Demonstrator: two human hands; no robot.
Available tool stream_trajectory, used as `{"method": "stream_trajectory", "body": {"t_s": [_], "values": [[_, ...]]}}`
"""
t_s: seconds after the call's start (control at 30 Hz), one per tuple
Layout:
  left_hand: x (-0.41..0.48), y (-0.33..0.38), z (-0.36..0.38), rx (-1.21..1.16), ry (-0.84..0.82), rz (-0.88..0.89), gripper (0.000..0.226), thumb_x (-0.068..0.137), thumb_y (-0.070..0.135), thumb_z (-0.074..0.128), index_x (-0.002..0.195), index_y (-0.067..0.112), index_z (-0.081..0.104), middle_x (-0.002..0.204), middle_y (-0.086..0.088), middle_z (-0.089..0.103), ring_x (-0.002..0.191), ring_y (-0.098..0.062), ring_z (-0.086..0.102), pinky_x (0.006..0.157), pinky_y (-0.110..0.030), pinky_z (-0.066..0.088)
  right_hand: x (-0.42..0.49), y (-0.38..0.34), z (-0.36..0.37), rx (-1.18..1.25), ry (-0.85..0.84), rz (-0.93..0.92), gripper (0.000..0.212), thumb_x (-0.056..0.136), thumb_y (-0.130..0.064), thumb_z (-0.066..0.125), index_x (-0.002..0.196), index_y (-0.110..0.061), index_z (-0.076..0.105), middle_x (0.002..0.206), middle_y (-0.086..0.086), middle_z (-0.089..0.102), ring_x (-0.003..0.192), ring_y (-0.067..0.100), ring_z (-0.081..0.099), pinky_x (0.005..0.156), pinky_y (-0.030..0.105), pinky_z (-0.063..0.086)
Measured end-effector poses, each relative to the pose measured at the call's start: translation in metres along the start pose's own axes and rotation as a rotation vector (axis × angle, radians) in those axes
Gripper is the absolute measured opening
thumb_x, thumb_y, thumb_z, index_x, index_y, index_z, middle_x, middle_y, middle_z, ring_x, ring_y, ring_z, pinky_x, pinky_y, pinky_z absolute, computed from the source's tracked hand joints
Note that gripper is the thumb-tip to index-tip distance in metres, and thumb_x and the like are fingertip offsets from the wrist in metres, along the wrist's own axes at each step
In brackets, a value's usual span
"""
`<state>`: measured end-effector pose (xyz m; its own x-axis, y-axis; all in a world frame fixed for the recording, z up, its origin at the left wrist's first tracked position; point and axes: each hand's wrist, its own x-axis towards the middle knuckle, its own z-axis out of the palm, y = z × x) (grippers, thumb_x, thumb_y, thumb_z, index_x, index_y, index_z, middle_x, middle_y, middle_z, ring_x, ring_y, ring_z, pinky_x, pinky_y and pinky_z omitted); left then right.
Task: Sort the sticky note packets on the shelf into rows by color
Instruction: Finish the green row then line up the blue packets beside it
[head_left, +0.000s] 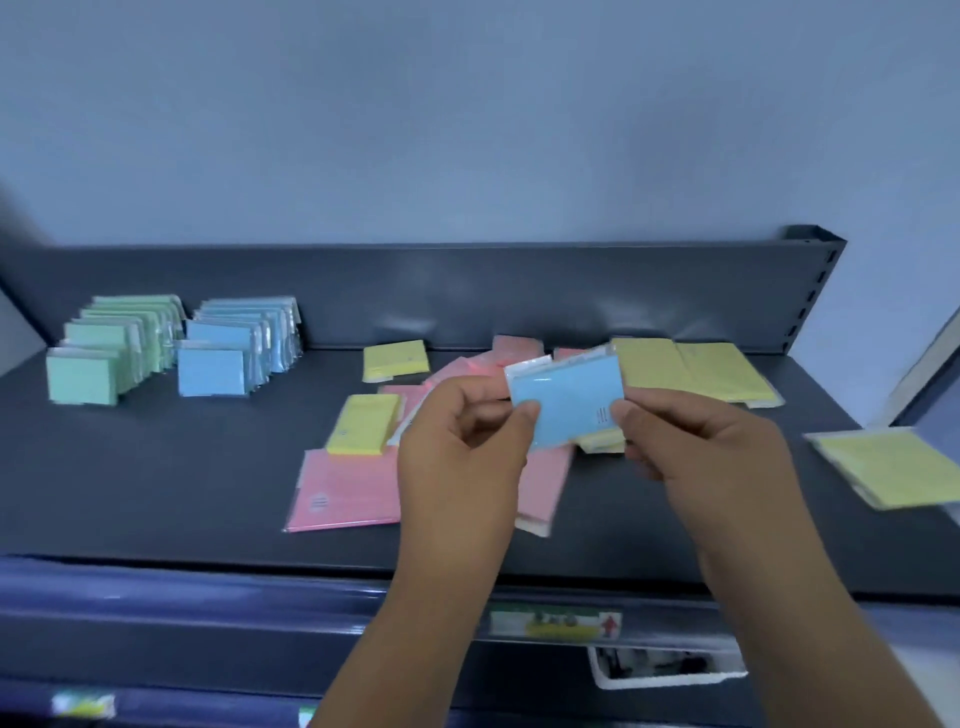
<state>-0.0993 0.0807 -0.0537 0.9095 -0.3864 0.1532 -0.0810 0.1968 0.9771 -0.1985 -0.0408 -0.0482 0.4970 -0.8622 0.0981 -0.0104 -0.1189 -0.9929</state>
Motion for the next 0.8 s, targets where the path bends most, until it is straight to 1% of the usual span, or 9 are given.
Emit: {"method": "stream_trajectory", "body": {"t_s": [0.1,0.17,0.3,0.37,0.43,0.5,0.6,0.7,0.8], "values": [[0.015,0.005,-0.039,0.053,-0.011,0.005,0.012,0.089,0.006,0.076,0.086,0.017,0.073,0.081,0.007,0.075,0.075,-0.010,0.070,0.072,-0.034,0.062,-0.020,-0.006,0.034,-0.141,0.017,-0.088,0.018,0.087,-0.023,0.080,0.076,-0.037,0.079,0.076,-0.020,0.076,0.073,0.004,0.071,0.076,0.030,0.054],[0.027,0.008,-0.060,0.091,-0.037,0.008,0.010,0.089,0.008,0.076,0.087,0.018,0.074,0.085,0.007,0.076,0.079,-0.015,0.071,0.068,-0.032,0.061,-0.030,-0.010,0.055,-0.159,0.025,-0.111,0.018,0.087,-0.022,0.079,0.077,-0.037,0.079,0.073,-0.019,0.075,0.070,0.001,0.069,0.074,0.029,0.053],[0.044,0.009,-0.085,0.157,-0.043,0.003,0.008,0.089,0.010,0.076,0.088,0.017,0.075,0.086,0.003,0.076,0.081,-0.022,0.071,0.063,-0.032,0.061,-0.038,-0.015,0.086,-0.175,0.025,-0.128,0.029,0.088,-0.017,0.078,0.074,-0.041,0.073,0.070,-0.021,0.073,0.064,-0.002,0.066,0.069,0.021,0.049],[0.053,0.010,-0.092,0.165,-0.054,-0.009,0.008,0.089,0.011,0.076,0.086,0.018,0.075,0.085,0.003,0.076,0.078,-0.019,0.071,0.064,-0.033,0.061,-0.034,-0.017,0.096,-0.186,0.022,-0.128,0.026,0.089,-0.016,0.077,0.078,-0.039,0.075,0.070,-0.022,0.073,0.066,-0.005,0.066,0.065,0.014,0.046],[0.065,0.013,-0.098,0.147,-0.057,-0.005,0.009,0.088,0.010,0.077,0.084,0.017,0.074,0.082,0.002,0.075,0.071,-0.012,0.068,0.057,-0.024,0.055,-0.026,-0.020,0.105,-0.206,0.028,-0.153,0.019,0.089,-0.018,0.078,0.087,-0.036,0.078,0.072,-0.023,0.072,0.068,-0.005,0.067,0.061,0.009,0.045],[0.078,0.014,-0.104,0.158,-0.030,0.016,0.011,0.087,0.008,0.077,0.083,0.017,0.074,0.078,0.004,0.074,0.067,-0.005,0.065,0.056,-0.016,0.050,-0.016,-0.023,0.117,-0.251,0.014,-0.183,0.018,0.089,-0.019,0.077,0.090,-0.037,0.078,0.076,-0.025,0.073,0.072,-0.003,0.068,0.064,0.015,0.049],[0.093,0.014,-0.119,0.184,0.021,0.036,0.011,0.088,0.010,0.077,0.082,0.020,0.074,0.077,0.007,0.073,0.066,-0.001,0.064,0.059,-0.014,0.049,-0.007,-0.028,0.141,-0.370,-0.068,-0.240,0.032,0.091,-0.017,0.073,0.079,-0.047,0.074,0.075,-0.027,0.073,0.070,-0.003,0.069,0.067,0.027,0.055],[0.108,0.016,-0.142,0.255,0.047,0.065,0.012,0.088,0.014,0.077,0.083,0.023,0.075,0.079,0.009,0.072,0.069,0.000,0.064,0.062,-0.013,0.050,-0.003,-0.029,0.166,-0.444,-0.121,-0.259,0.034,0.091,-0.016,0.071,0.079,-0.048,0.074,0.074,-0.029,0.071,0.069,-0.006,0.067,0.056,0.013,0.046],[0.126,0.018,-0.168,0.305,0.045,0.058,0.016,0.088,0.014,0.077,0.081,0.027,0.073,0.077,0.016,0.070,0.067,0.004,0.061,0.060,-0.009,0.046,-0.004,-0.029,0.196,-0.534,-0.172,-0.238,0.023,0.090,-0.021,0.071,0.086,-0.042,0.077,0.079,-0.030,0.070,0.075,-0.004,0.064,0.061,0.019,0.045]]}}
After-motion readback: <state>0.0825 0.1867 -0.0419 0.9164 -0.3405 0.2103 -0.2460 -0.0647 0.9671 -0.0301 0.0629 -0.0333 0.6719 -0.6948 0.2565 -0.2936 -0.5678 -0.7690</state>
